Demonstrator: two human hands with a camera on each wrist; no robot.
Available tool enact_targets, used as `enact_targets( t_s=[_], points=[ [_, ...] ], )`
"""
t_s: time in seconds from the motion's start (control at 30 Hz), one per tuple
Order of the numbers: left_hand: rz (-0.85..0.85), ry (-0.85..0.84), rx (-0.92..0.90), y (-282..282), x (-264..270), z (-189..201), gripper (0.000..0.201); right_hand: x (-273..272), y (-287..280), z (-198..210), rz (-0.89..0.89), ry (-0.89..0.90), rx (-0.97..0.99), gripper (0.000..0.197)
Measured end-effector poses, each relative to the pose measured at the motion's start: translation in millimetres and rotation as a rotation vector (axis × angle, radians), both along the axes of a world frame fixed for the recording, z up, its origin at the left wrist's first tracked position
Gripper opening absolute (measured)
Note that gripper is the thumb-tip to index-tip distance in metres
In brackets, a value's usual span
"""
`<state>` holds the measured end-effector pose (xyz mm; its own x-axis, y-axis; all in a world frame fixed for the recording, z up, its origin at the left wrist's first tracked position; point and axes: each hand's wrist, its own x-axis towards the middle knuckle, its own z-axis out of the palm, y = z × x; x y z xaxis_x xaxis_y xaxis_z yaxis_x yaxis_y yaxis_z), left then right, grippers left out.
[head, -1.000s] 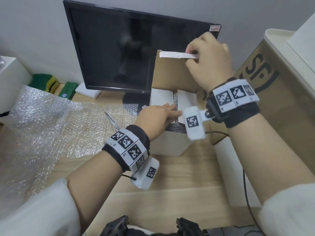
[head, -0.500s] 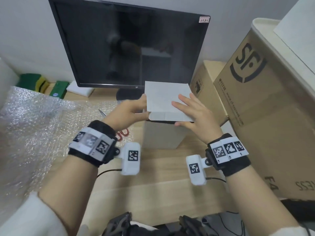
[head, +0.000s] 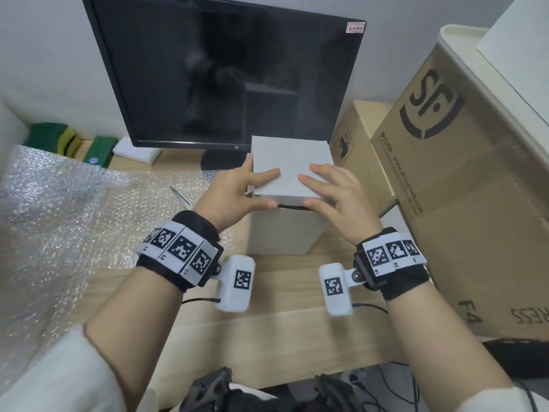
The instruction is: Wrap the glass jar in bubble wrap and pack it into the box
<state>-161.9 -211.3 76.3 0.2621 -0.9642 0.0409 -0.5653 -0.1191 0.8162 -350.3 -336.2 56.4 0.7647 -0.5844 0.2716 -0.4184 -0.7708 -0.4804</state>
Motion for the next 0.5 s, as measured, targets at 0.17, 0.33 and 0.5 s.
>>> enact_targets(
  t_s=[0.17,0.33,0.5],
  points=[
    [-0.037,0.180,0.118,1,1,-8,0.040,-6,7,-18,0.051,0.009,-0.017,0.060],
    [0.000,0.392,0.079,1,-3,-12,0.035,-4,2,-22,0.050,0.035,-0.147,0.060],
    [0.004,0.353,0.142,7,-6,-4,0.046,2,11,-38,-0.005,-0.221,-0.262,0.043]
  ],
)
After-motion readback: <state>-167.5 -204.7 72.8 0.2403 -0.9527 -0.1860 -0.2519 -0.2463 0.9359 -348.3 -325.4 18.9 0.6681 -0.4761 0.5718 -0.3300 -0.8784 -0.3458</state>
